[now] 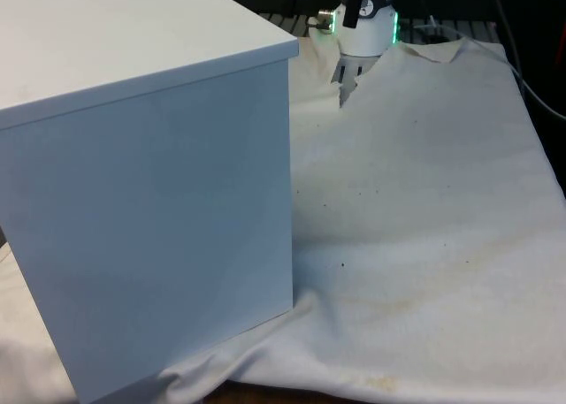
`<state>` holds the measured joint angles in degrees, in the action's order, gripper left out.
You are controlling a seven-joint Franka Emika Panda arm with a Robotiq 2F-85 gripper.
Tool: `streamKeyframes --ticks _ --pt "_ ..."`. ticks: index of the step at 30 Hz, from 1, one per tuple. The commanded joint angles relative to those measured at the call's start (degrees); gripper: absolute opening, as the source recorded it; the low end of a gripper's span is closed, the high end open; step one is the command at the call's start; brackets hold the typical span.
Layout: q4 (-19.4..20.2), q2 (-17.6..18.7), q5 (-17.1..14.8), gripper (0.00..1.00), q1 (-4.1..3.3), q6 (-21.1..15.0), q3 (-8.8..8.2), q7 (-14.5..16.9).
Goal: Open the drawer, then close it.
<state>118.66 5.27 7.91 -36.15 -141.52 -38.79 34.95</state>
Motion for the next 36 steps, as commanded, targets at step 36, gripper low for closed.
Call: streamKeyframes --ticks 36 --pt "-4.87 5.84 11.12 1.00 -0.06 0.34 -2.06 -2.86"
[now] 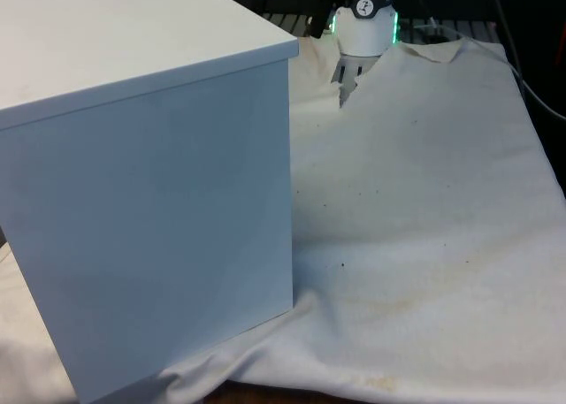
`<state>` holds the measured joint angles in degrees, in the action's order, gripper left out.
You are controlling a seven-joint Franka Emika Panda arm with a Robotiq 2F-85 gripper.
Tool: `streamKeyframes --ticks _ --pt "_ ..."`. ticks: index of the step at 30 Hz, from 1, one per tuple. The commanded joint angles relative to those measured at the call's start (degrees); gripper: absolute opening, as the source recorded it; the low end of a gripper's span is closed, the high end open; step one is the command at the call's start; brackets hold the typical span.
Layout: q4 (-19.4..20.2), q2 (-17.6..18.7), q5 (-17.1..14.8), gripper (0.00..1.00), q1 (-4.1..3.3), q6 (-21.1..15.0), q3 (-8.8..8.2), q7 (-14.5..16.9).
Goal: Open the drawer, then close it.
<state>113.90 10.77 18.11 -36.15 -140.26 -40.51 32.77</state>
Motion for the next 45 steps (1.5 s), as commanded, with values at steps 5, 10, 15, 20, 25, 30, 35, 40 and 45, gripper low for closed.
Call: streamKeyframes --ticks 5,10,15,20,25,30,35,40,45 --pt "0.29 0.57 1.43 1.00 0.00 -3.09 -0.74 -1.49" --pt "0.80 1.32 1.55 1.00 -0.06 -5.67 -1.32 -2.01" --pt "0.80 2.23 1.49 1.00 -0.11 -6.70 -1.78 -1.95" --pt "0.63 2.75 1.60 1.00 0.00 -6.76 -2.01 -1.72" --pt "0.34 3.38 1.72 1.00 0.06 -6.82 -2.41 -1.49" --pt "-0.23 4.47 1.60 1.00 0.17 -7.10 -2.75 -1.43" --pt "-0.34 5.27 1.15 1.00 0.06 -7.33 -2.98 -1.26" --pt "-0.29 6.07 1.26 1.00 0.23 -8.54 -3.15 -1.72" --pt "-0.34 6.13 1.15 0.89 0.17 -7.73 -3.15 -1.72"
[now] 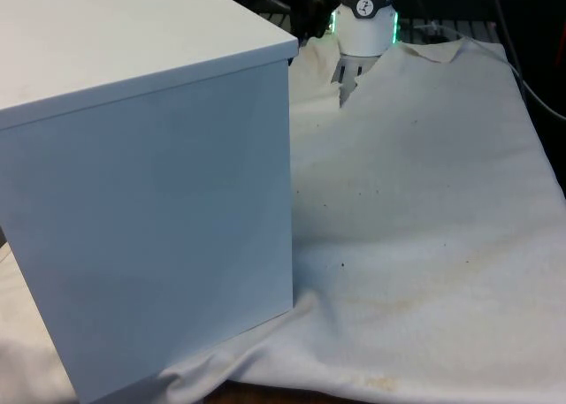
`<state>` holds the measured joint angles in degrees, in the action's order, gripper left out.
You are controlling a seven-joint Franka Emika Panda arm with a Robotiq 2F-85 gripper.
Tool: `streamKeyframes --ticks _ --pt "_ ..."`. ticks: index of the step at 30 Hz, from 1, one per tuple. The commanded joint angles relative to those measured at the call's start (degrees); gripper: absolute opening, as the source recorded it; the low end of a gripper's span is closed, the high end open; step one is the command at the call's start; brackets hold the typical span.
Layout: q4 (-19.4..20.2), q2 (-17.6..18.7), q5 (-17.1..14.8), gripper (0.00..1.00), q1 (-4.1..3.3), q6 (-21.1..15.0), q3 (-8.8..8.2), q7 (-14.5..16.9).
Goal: Open the drawer, then close it.
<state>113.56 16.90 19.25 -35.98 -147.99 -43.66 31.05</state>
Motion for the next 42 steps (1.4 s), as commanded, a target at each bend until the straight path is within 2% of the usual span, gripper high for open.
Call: streamKeyframes --ticks 1,6,7,10,11,14,15,18,19,20,21,26,27,28,35,36,37,42 --pt "0.17 0.17 0.00 0.89 0.11 -1.03 -0.06 -0.06" --pt "0.23 0.34 0.00 0.62 0.11 -1.43 -0.17 -0.17" --pt "0.29 0.46 -0.06 0.51 0.00 -1.66 -0.34 -0.23" --pt "-0.11 0.34 0.00 0.35 0.00 -1.15 -0.52 -0.06" --pt "0.29 0.52 -0.06 0.35 0.00 -1.83 -0.40 -0.23" --pt "0.29 0.57 -0.06 0.22 -0.06 -2.12 -0.52 -0.29" --pt "0.29 0.57 -0.06 0.13 -0.11 -2.12 -0.57 -0.29" --pt "-0.06 0.46 0.23 0.00 -0.29 -1.60 -0.80 -0.57" --pt "-0.11 0.40 0.34 0.00 -0.46 -1.43 -0.86 -0.69" --pt "-0.40 0.29 0.00 0.00 -0.06 -1.49 -0.74 -0.23" --pt "-0.23 0.23 0.57 0.00 -0.63 -1.20 -0.97 -0.92" --pt "-0.17 -1.20 2.06 0.00 -1.89 0.57 -1.15 -2.29" --pt "-0.34 -0.80 0.80 0.00 -0.86 0.29 -0.63 -1.26" --pt "-0.06 -1.66 2.64 0.00 -2.06 1.03 -1.09 -2.69" --pt "1.32 -4.87 6.88 0.00 -2.69 3.84 0.46 -6.30" --pt "0.97 -4.35 5.56 0.00 -1.78 3.84 1.03 -5.27" --pt "1.83 -5.56 7.96 0.00 -2.69 4.24 0.92 -7.33" --pt "3.21 -7.05 10.89 0.00 -2.81 4.76 2.01 -9.97"
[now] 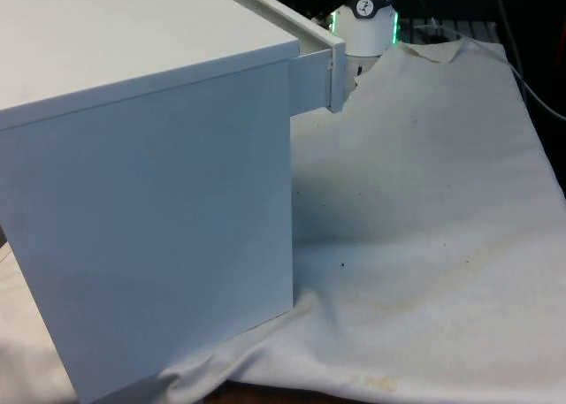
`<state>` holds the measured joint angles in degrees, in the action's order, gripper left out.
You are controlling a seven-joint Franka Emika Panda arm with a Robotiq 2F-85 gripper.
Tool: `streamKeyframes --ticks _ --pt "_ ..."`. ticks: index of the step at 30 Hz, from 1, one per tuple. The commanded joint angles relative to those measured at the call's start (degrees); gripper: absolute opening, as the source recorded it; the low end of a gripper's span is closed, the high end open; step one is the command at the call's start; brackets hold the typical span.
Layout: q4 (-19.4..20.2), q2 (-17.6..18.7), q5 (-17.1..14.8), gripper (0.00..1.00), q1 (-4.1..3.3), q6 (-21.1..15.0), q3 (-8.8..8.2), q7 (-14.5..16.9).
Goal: Open the drawer, then close it.
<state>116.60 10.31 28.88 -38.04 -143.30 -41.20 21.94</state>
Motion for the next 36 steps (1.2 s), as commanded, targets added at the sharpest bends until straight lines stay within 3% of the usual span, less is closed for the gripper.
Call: streamKeyframes --ticks 1,2,3,8,9,10,17,19,20,28,29,30,36 --pt "0.40 -0.69 1.83 0.00 -0.74 0.11 -0.23 -1.38" --pt "0.23 -0.29 0.52 0.00 -0.06 0.17 0.23 -0.52" --pt "0.69 -0.97 2.35 0.00 -0.80 0.29 0.00 -1.89" --pt "2.52 -2.75 5.90 0.00 -0.80 0.86 1.55 -5.33" --pt "2.23 -2.18 4.30 0.00 -0.23 0.63 1.66 -4.13" --pt "2.81 -3.04 6.53 0.00 -0.80 0.92 1.78 -5.96" --pt "5.16 -5.21 11.06 0.00 -0.74 1.83 4.13 -10.54" --pt "5.33 -5.10 10.37 0.00 -0.29 1.66 4.41 -10.31" --pt "5.67 -5.73 12.03 0.00 -0.69 2.06 4.64 -11.52" --pt "7.79 -7.79 15.70 0.00 -0.63 3.72 7.22 -15.18" --pt "7.45 -7.22 14.27 0.00 -0.29 3.38 6.99 -14.21" --pt "7.96 -8.02 15.93 0.00 -0.63 3.90 7.51 -15.47" --pt "9.85 -9.40 18.33 0.00 -0.63 4.53 9.05 -18.11"
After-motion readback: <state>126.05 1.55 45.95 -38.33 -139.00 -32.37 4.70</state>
